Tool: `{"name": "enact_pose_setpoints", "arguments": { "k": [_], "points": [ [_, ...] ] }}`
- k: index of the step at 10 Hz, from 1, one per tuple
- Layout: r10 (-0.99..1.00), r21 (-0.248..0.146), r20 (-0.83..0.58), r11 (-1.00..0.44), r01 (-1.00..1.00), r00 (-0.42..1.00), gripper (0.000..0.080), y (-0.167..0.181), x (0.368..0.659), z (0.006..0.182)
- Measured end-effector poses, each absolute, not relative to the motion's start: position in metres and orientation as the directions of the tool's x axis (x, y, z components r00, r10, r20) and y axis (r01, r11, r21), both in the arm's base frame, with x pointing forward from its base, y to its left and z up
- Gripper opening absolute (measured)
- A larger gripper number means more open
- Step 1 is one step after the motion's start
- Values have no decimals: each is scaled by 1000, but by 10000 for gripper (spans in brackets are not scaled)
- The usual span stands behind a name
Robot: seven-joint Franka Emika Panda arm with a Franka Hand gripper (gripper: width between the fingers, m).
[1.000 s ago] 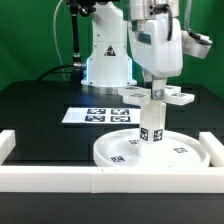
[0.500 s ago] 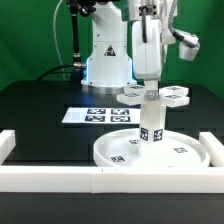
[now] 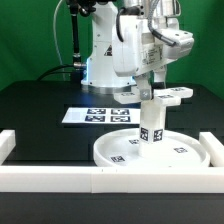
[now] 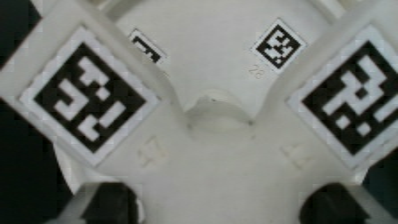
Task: Assemble round table
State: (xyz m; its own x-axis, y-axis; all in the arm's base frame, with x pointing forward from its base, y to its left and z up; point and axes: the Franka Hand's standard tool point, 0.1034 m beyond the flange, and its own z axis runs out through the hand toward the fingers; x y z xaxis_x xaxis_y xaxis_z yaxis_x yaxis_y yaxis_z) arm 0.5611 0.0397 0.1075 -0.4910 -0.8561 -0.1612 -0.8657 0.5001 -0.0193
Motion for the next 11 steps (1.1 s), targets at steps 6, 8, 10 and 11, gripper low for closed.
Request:
{"name": "enact_pose_setpoints", "arguments": {
  "k": [6, 8, 10, 11],
  "points": [
    [-884, -51, -198, 441, -896, -424, 648, 40, 566, 126],
    [-941, -78, -185, 303, -950, -285, 648, 40, 566, 125],
    [-989, -92, -150, 36, -995, -22, 648, 44, 567, 121],
    [-987, -113, -139, -68, -991, 83, 648, 46, 570, 124]
  ]
}}
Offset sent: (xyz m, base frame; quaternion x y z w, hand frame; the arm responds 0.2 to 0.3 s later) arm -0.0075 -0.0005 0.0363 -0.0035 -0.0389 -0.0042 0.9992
